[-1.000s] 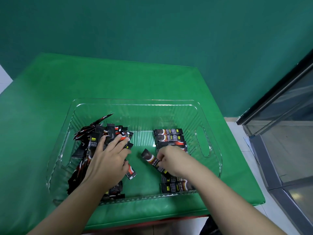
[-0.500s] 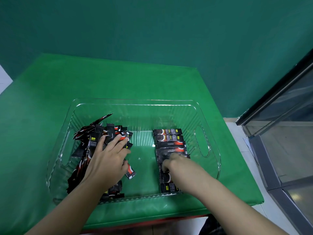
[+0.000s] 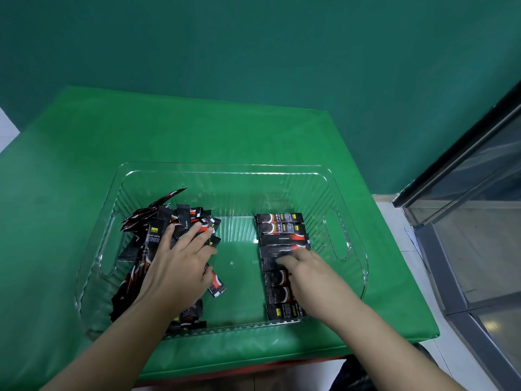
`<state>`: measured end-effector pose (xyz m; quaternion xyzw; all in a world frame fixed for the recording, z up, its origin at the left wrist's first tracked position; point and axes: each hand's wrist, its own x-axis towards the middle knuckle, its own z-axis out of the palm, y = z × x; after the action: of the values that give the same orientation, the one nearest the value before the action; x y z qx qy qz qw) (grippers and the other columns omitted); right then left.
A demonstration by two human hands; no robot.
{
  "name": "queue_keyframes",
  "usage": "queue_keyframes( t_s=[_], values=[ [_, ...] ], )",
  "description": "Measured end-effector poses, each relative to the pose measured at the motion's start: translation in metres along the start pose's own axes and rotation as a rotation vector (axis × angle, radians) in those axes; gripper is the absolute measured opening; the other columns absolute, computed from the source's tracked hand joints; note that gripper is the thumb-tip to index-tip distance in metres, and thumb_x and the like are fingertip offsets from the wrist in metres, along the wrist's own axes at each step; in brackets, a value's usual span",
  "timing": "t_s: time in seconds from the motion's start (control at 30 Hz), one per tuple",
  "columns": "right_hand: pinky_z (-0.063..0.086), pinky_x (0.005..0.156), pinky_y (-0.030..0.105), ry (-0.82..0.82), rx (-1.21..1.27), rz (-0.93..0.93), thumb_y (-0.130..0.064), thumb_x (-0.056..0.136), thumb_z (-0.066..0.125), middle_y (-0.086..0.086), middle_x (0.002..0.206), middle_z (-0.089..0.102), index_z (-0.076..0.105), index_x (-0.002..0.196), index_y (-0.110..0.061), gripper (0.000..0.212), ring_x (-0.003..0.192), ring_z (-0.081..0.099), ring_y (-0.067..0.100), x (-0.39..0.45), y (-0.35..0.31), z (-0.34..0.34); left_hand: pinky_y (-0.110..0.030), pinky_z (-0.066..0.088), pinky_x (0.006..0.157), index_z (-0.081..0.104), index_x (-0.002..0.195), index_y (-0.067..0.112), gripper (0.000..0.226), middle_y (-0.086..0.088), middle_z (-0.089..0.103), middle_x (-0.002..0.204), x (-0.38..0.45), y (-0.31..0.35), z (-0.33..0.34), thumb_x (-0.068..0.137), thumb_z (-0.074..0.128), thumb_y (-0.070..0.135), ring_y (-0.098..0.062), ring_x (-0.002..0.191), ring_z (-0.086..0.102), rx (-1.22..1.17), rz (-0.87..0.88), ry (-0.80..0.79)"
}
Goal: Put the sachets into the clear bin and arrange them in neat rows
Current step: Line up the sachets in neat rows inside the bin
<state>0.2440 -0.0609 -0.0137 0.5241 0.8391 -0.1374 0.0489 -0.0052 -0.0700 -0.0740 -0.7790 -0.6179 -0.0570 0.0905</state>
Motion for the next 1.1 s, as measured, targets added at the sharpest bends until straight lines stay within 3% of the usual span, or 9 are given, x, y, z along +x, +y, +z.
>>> queue_keyframes(
  t_s=[0.27,0.4,0.63,0.77,0.87,0.97,1.1],
  values=[
    [0.039,0.099,0.029,-0.009,-0.064,0.089,0.002,0.084,0.056,0.008,0.13,0.039,0.043,0.125,-0.012,0.045,0.12,0.039,0.024,-0.001,0.0,0.009,-0.05,0.015,0.107,0.074,0.094,0.027,0.028,-0.002,0.063,0.127,0.0,0.0,-0.001,0.067,0.072,0.036,-0.021,0.125,0.053,0.007,-0.003,-0.019],
    [0.04,0.098,0.03,-0.001,-0.071,0.098,0.002,0.084,0.056,0.008,0.126,0.041,0.045,0.122,-0.011,0.042,0.118,0.041,0.024,-0.002,-0.001,0.009,-0.051,0.016,0.106,0.074,0.094,0.026,0.031,-0.003,0.063,0.127,0.0,0.001,-0.002,0.069,0.059,0.037,-0.021,0.125,0.053,-0.013,-0.009,-0.018],
    [0.04,0.098,0.032,0.05,-0.017,0.022,-0.008,0.089,0.056,0.006,0.121,0.047,0.05,0.124,-0.012,0.036,0.116,0.043,0.024,0.002,-0.014,0.005,-0.05,0.016,0.107,0.074,0.096,0.026,0.032,-0.002,0.063,0.127,0.0,0.0,-0.003,0.07,0.058,0.036,-0.02,0.126,0.053,-0.02,-0.013,-0.026],
    [0.038,0.101,0.035,-0.017,0.107,-0.068,-0.028,0.092,0.059,0.01,0.12,0.056,0.056,0.121,-0.008,0.035,0.116,0.047,0.026,0.02,-0.047,0.006,-0.05,0.018,0.106,0.068,0.112,0.018,0.044,-0.001,0.064,0.125,0.0,0.001,-0.006,0.071,0.06,0.033,-0.02,0.125,0.053,-0.036,-0.023,0.008],
    [0.043,0.093,0.039,-0.076,0.098,-0.071,-0.033,0.091,0.059,0.014,0.115,0.058,0.057,0.114,-0.002,0.039,0.111,0.049,0.029,0.037,-0.075,0.011,-0.047,0.016,0.107,0.055,0.126,0.008,0.068,-0.005,0.064,0.124,-0.001,0.002,-0.007,0.065,0.078,0.027,-0.02,0.125,0.053,-0.081,-0.046,0.014],
    [0.041,0.091,0.038,-0.063,0.107,-0.043,-0.026,0.09,0.061,0.017,0.116,0.055,0.053,0.113,0.001,0.036,0.111,0.048,0.031,0.049,-0.092,0.015,-0.045,0.014,0.109,0.041,0.136,-0.001,0.087,-0.007,0.06,0.13,-0.002,0.002,-0.007,0.063,0.082,0.023,-0.02,0.124,0.054,-0.114,-0.065,0.012],
    [0.044,0.085,0.038,-0.087,0.11,0.027,-0.002,0.089,0.054,0.02,0.114,0.055,0.056,0.109,0.002,0.021,0.107,0.052,0.034,0.056,-0.101,0.017,-0.044,0.016,0.108,0.032,0.141,-0.005,0.095,-0.004,0.062,0.128,-0.002,0.002,-0.006,0.063,0.081,0.019,-0.021,0.122,0.056,-0.141,-0.052,0.02]
  ],
)
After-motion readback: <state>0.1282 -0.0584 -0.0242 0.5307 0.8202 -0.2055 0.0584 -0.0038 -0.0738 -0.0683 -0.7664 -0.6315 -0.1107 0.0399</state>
